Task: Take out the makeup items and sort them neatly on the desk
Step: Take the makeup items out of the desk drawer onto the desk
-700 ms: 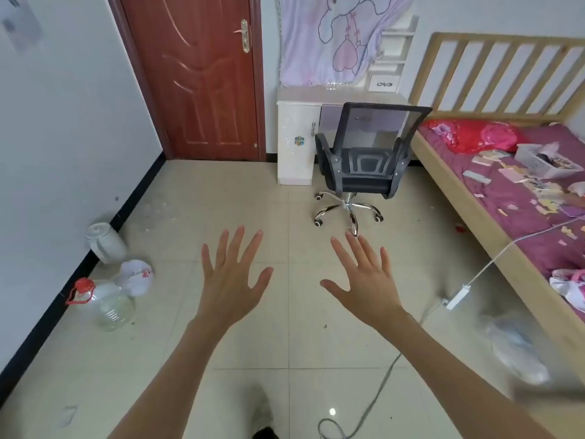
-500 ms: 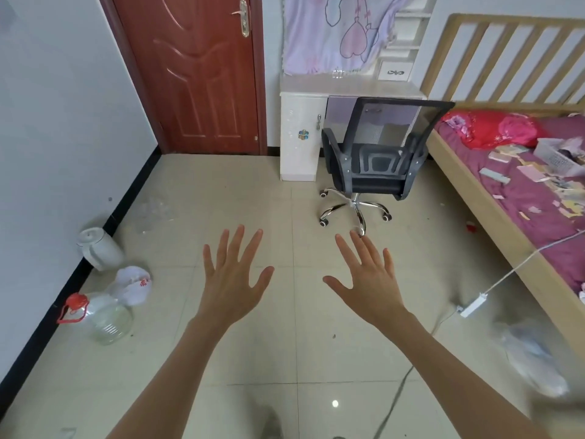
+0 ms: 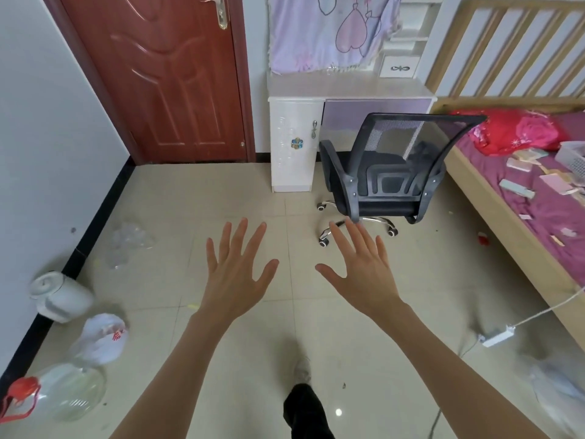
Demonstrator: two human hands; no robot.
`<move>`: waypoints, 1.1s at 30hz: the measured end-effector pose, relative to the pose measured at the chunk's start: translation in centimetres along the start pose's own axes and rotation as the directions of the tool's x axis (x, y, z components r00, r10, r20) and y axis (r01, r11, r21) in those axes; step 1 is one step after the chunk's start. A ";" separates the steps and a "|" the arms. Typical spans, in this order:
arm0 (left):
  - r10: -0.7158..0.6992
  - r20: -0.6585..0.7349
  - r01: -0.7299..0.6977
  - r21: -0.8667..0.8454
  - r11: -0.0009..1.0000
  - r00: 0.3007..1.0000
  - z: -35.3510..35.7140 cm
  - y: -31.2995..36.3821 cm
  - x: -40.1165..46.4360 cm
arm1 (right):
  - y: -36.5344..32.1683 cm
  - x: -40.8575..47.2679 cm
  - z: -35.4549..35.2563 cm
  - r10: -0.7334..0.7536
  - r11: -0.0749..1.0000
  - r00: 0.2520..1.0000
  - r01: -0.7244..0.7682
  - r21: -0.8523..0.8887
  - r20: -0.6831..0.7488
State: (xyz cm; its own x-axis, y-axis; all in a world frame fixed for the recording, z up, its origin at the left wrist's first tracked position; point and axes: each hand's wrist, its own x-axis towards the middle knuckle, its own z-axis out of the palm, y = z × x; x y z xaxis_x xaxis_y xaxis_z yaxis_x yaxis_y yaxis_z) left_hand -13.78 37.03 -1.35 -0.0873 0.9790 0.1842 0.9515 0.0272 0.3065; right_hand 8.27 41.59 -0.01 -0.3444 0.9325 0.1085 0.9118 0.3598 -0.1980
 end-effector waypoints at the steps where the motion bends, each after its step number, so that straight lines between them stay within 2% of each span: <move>1: 0.004 0.007 -0.004 0.000 1.000 1.000 0.6 -0.2 2.0 | 0.5 2.1 0.2 -0.004 1.000 1.000 0.004 0.001 -0.003; 12: -0.019 -0.020 0.019 0.000 1.000 1.000 3.3 -3.1 25.0 | 5.5 25.1 1.0 -0.037 0.999 0.999 0.037 0.014 -0.013; 21: -0.036 0.124 0.039 -0.023 0.999 0.992 8.1 -7.7 40.1 | 7.5 41.5 4.5 -0.001 1.000 0.999 0.000 0.017 0.032; 28: 0.064 0.117 -0.061 -0.028 0.998 0.991 8.9 -12.8 58.0 | 7.3 57.3 6.5 0.083 0.996 0.997 -0.083 0.033 0.001; 33: 0.162 0.130 -0.158 -0.043 0.987 0.978 9.4 -14.0 68.3 | 7.9 65.6 7.0 0.161 0.985 0.987 -0.159 0.059 -0.015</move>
State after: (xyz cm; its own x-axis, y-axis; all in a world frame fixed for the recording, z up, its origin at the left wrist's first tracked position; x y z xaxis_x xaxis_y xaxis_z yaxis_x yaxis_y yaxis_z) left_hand -30.25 105.38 -1.86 0.1073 0.9883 0.1085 0.9398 -0.1364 0.3133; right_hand -8.71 105.85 -1.27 -0.1902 0.9776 0.0898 0.9402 0.2077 -0.2700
